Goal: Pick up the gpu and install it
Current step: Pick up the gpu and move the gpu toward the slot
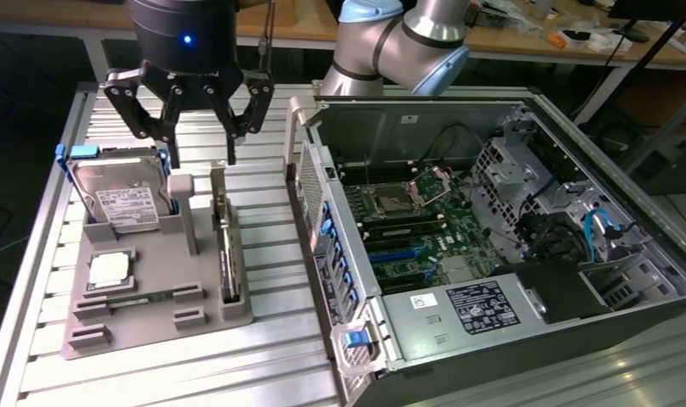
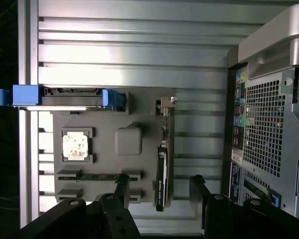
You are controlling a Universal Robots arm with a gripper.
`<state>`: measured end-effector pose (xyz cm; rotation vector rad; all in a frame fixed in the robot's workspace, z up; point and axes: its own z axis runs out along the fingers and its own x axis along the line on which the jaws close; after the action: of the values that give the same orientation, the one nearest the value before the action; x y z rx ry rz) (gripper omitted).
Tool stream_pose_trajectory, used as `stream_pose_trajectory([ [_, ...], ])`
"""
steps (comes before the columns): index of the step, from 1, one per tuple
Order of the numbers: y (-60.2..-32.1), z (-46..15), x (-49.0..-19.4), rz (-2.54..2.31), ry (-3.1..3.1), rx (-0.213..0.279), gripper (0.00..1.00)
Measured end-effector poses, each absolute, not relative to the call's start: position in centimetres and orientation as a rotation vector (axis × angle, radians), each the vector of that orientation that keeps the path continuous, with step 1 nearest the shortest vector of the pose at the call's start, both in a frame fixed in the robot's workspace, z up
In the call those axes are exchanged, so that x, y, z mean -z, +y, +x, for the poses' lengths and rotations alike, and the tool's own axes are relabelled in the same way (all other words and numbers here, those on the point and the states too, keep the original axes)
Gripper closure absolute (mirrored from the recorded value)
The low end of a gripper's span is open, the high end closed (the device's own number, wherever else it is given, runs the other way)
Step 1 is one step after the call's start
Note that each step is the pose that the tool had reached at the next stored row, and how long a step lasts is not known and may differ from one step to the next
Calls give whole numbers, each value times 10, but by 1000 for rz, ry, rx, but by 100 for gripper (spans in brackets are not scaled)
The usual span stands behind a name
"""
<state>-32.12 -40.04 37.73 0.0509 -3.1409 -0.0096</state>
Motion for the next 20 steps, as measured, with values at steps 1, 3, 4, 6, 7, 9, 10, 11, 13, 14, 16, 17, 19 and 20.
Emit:
stream_pose_trajectory([
  [1, -401, -321, -374, 54, -3141, 10, 40],
  [3, -402, -321, -371, 55, -3141, 10, 40],
  [4, -403, -321, -369, 55, -3141, 10, 40],
  [6, -405, -321, -364, 57, -3141, 10, 40],
  [7, -407, -321, -361, 62, -3141, 10, 40],
  [9, -409, -321, -358, 68, -3140, 10, 40],
  [10, -410, -321, -356, 69, -3140, 10, 40],
  [11, -411, -321, -354, 69, -3141, 10, 40],
  [13, -413, -321, -351, 70, -3141, 10, 40],
  [14, -414, -321, -349, 70, -3141, 10, 40],
  [16, -414, -321, -345, 69, -3141, 10, 40],
  [17, -414, -321, -344, 69, -3141, 10, 40],
  [19, -414, -321, -339, 70, -3141, 10, 40],
  [20, -414, -321, -337, 70, -3140, 9, 40],
])
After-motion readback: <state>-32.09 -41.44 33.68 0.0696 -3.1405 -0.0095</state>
